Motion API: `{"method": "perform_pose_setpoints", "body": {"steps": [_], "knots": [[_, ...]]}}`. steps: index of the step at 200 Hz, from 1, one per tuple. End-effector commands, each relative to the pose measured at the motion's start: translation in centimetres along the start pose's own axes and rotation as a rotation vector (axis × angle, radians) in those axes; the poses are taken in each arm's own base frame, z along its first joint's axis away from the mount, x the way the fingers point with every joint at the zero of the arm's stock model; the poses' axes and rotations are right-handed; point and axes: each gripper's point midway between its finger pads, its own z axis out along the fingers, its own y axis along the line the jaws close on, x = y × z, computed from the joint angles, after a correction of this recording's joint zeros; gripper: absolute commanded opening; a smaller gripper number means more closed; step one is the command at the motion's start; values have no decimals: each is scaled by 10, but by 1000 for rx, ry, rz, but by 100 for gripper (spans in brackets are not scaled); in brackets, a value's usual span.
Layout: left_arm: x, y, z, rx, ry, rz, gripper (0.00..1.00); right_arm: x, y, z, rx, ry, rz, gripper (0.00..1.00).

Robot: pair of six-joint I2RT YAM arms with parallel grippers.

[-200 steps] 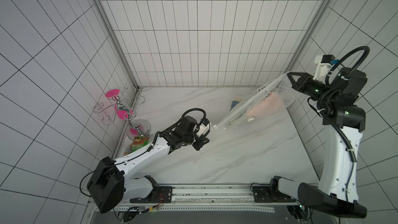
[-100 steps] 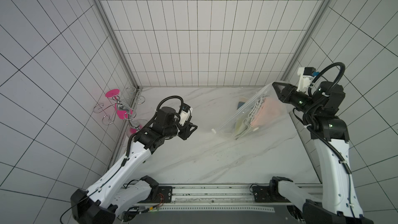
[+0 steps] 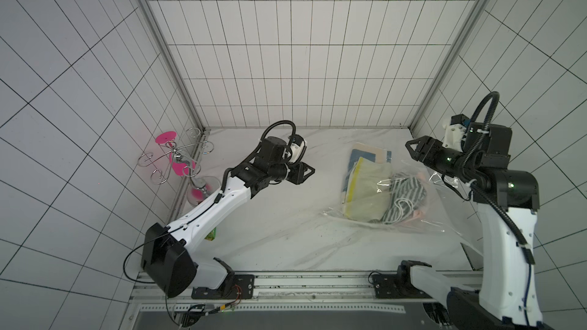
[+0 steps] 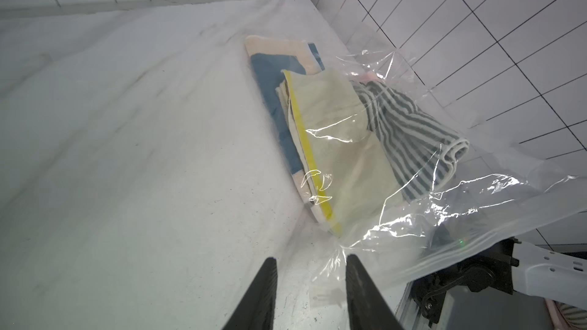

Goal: Place the folded towel into the vacuum bag
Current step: Adjust the vacuum bag at the center of the board.

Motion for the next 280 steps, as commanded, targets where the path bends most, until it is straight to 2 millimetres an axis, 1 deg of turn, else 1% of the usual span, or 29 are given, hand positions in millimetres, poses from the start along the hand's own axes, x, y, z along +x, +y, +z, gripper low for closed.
{"method": "perform_pose_setpoints", "body": {"steps": [1, 12, 27, 29, 43, 54, 62, 70, 85, 92, 107, 109, 113, 114, 120, 121, 133, 157, 162, 170, 190, 210, 220, 225, 233, 240, 259, 269, 280], "knots": [[-33, -39, 14, 122, -78, 42, 38, -14, -10, -16, 91, -16, 24, 67], [-34, -47, 33, 146, -49, 48, 38, 2, -31, 17, 155, 79, 60, 65], [-29, -63, 60, 177, 4, 76, 38, 38, -76, 68, 274, 166, 135, 64], [-27, -64, 65, 180, 13, 78, 38, 47, -82, 75, 289, 181, 148, 63], [-14, -75, 96, 196, 63, 88, 38, 76, -110, 114, 329, 217, 198, 62], [1, -73, 115, 178, 121, 80, 38, 95, -126, 139, 366, 271, 226, 62], [10, -69, 121, 150, 162, 76, 37, 106, -133, 158, 365, 311, 237, 62], [15, -61, 122, 114, 188, 70, 37, 117, -137, 176, 365, 350, 240, 62], [14, -39, 112, 19, 173, 64, 39, 134, -143, 207, 389, 411, 224, 62], [11, -26, 104, -21, 153, 47, 40, 136, -139, 223, 371, 418, 211, 62], [0, 1, 80, -72, 91, -25, 41, 155, -131, 257, 352, 491, 185, 62], [-2, 5, 76, -79, 82, -35, 42, 154, -127, 260, 343, 490, 179, 62], [-4, 12, 68, -88, 65, -53, 42, 161, -124, 268, 339, 512, 168, 62], [-5, 14, 67, -92, 61, -58, 42, 166, -125, 272, 344, 527, 169, 62], [-6, 24, 55, -106, 39, -84, 42, 172, -117, 283, 325, 549, 149, 62], [-7, 26, 53, -110, 35, -89, 42, 177, -117, 287, 328, 564, 147, 62], [-7, 43, 31, -136, 3, -113, 42, 193, -97, 310, 295, 621, 84, 62], [-4, 66, -5, -219, -55, -113, 43, 228, -43, 346, 203, 742, -121, 62], [-3, 69, -11, -236, -66, -110, 43, 231, -30, 352, 178, 755, -166, 62], [-1, 74, -20, -262, -84, -104, 43, 246, -21, 355, 182, 814, -217, 62], [2, 78, -38, -296, -115, -85, 44, 266, -4, 364, 135, 846, -225, 62], [4, 79, -47, -310, -124, -88, 44, 268, 5, 364, 103, 842, -221, 62], [3, 82, -50, -326, -127, -89, 44, 266, 19, 361, 48, 842, -197, 63], [2, 84, -53, -339, -130, -90, 44, 262, 27, 358, 24, 840, -185, 65], [1, 89, -59, -380, -141, -103, 45, 251, 40, 351, -14, 820, -168, 72], [-2, 94, -66, -415, -156, -110, 46, 236, 53, 341, -43, 785, -159, 77], [-12, 105, -87, -477, -225, -125, 50, 181, 81, 311, -97, 645, -149, 90], [-17, 110, -101, -518, -275, -133, 52, 153, 89, 292, -114, 571, -137, 92], [-19, 121, -119, -608, -335, -119, 54, 125, 85, 273, -127, 475, -104, 92]]}}
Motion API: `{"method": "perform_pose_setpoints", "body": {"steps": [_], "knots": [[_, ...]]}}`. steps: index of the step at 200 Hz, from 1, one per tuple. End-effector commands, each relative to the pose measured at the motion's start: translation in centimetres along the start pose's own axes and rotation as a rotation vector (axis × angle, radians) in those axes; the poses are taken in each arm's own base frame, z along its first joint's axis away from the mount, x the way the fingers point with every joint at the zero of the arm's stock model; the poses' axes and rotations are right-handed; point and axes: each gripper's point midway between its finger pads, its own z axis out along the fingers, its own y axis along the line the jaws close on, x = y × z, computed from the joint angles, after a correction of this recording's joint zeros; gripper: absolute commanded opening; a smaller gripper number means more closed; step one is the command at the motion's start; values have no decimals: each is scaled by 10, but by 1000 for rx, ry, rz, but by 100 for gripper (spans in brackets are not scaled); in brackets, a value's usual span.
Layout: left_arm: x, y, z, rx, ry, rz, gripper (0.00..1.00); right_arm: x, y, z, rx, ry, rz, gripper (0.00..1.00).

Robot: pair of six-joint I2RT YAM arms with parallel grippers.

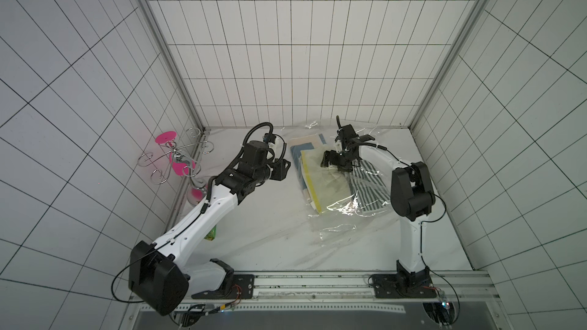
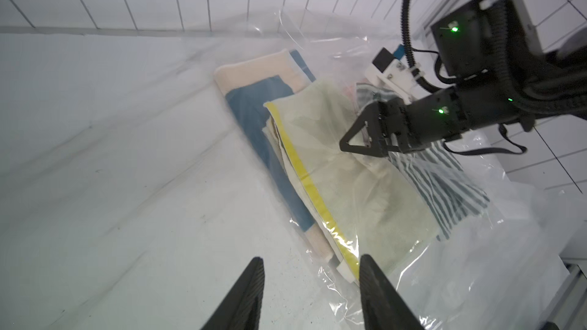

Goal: Place the folded towel into the vacuum bag
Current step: Adjust the vacuum bag at the center of the board, then reset both arms

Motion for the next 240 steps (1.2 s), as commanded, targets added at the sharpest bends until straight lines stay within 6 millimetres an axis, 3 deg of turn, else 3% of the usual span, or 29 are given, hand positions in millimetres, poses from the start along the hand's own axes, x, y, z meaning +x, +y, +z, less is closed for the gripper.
{"method": "perform_pose_setpoints", "body": {"steps": [1, 23, 34, 52, 60, 80, 107, 122, 139, 162, 195, 204, 218, 240], "knots": [[-23, 33, -27, -165, -155, -7, 55, -26, 14, -93, -71, -203, 43, 92], [-27, 68, -52, -354, -327, 114, 61, -25, -14, -149, -1, -464, -14, 100], [-30, 86, -62, -457, -452, 168, 66, -23, -33, -172, 90, -635, -113, 98], [-29, 136, -76, -678, -567, 149, 70, -19, -75, -200, 280, -865, -226, 98], [-26, 158, -76, -764, -562, 123, 70, -18, -104, -209, 409, -913, -222, 98], [-7, 211, -74, -945, -506, 37, 71, -4, -177, -206, 639, -903, -113, 99], [34, 255, -58, -942, -456, -41, 74, 14, -208, -163, 653, -884, -86, 99], [45, 262, -48, -888, -457, -53, 75, 22, -213, -140, 623, -880, -106, 99], [47, 262, -18, -738, -425, -52, 99, 26, -214, -125, 598, -914, -147, 99], [39, 258, 2, -568, -474, -50, 99, 26, -216, -113, 574, -941, -164, 98], [52, 246, 34, -406, -446, 50, 98, 27, -222, -101, 465, -948, -165, 99], [52, 250, 31, -418, -480, 38, 99, 30, -225, -99, 475, -891, -148, 98], [56, 262, 29, -483, -415, -32, 98, 27, -223, -103, 464, -947, -156, 99], [52, 257, 29, -470, -451, 5, 99, 28, -224, -103, 472, -935, -152, 99]]}}
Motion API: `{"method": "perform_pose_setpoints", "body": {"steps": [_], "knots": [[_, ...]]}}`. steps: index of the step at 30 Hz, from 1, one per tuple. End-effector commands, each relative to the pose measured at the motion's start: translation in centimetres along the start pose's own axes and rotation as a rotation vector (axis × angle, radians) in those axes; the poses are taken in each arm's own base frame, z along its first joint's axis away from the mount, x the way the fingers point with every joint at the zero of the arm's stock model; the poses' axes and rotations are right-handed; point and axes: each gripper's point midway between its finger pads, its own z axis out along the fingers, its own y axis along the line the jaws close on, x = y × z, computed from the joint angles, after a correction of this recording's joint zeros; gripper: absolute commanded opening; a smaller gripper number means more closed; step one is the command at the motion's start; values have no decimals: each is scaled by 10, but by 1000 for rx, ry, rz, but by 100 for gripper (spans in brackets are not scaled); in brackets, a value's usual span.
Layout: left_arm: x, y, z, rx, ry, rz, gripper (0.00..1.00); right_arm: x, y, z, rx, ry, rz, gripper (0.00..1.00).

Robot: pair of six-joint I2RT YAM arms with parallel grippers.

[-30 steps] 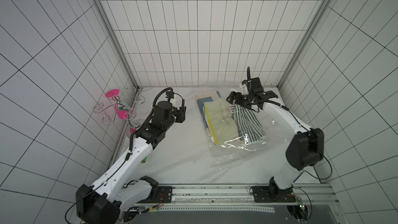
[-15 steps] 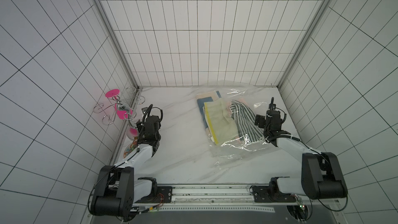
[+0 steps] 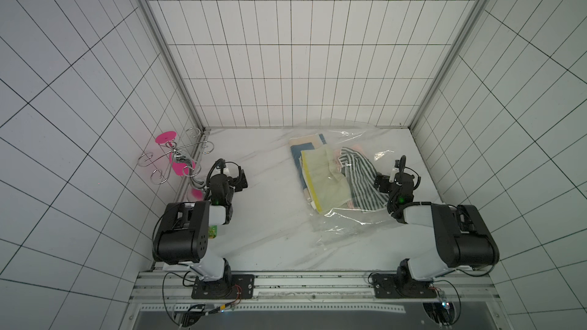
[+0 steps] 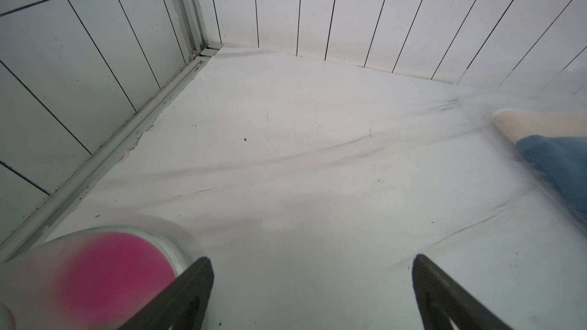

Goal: Place the folded towel into the vacuum bag
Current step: Reset both arms

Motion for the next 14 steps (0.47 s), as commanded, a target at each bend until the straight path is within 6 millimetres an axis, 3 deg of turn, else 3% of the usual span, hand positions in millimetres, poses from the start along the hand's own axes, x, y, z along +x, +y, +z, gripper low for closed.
{"method": "perform_pose_setpoints", "body": {"steps": [1, 14], "knots": [[-22, -9, -2, 45, -97, 9, 99, -8, 3, -2, -26, -60, 4, 99], [-19, -12, -1, 1, -61, 33, 98, -7, 2, -2, -26, -49, 1, 98]]}}
